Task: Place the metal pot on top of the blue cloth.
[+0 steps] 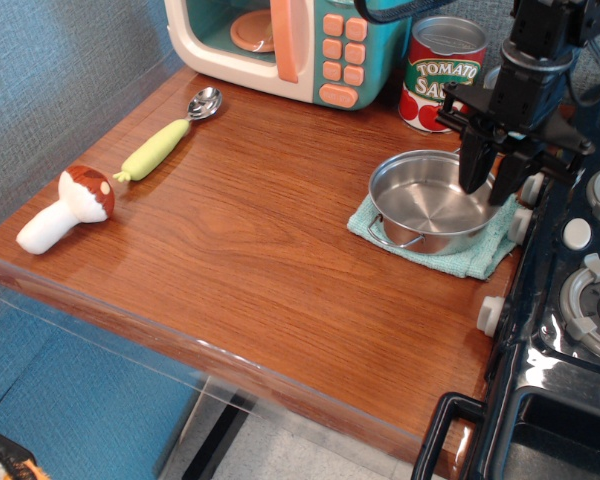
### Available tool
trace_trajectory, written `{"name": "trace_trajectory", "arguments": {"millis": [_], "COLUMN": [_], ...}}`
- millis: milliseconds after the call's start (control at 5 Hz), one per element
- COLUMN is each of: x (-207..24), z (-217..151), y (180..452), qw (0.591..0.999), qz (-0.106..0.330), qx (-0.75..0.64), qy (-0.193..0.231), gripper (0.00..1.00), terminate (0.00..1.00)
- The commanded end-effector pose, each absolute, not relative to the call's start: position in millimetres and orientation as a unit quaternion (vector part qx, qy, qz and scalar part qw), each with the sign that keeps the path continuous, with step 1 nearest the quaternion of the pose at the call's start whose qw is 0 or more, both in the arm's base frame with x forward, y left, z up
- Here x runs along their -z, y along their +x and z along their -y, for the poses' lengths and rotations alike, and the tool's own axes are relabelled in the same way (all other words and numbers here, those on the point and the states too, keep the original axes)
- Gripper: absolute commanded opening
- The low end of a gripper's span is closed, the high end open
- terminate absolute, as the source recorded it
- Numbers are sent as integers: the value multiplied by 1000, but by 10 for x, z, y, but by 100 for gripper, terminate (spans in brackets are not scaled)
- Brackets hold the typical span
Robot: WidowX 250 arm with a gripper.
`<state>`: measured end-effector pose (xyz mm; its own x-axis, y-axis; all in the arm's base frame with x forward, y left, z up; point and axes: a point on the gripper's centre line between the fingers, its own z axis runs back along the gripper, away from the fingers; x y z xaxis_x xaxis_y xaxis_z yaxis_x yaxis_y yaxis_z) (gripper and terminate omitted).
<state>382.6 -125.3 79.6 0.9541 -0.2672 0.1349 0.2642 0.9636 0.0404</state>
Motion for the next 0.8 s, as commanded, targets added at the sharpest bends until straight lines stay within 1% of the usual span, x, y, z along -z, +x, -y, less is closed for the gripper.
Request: {"name": "trace_trajectory", "arguments": {"millis": [0,200,400,600], "x": [-1538,-1574,-1574,-1574], "z": [1132,1069,1069,1069], "y": [3757,3724,3724,3724], "qw": [984,986,986,986], "qz": [145,137,137,137], "qx": [106,94,94,94], "qy": [5,24,24,24], "gripper": [100,100,100,100], "terminate": [0,0,0,100]}}
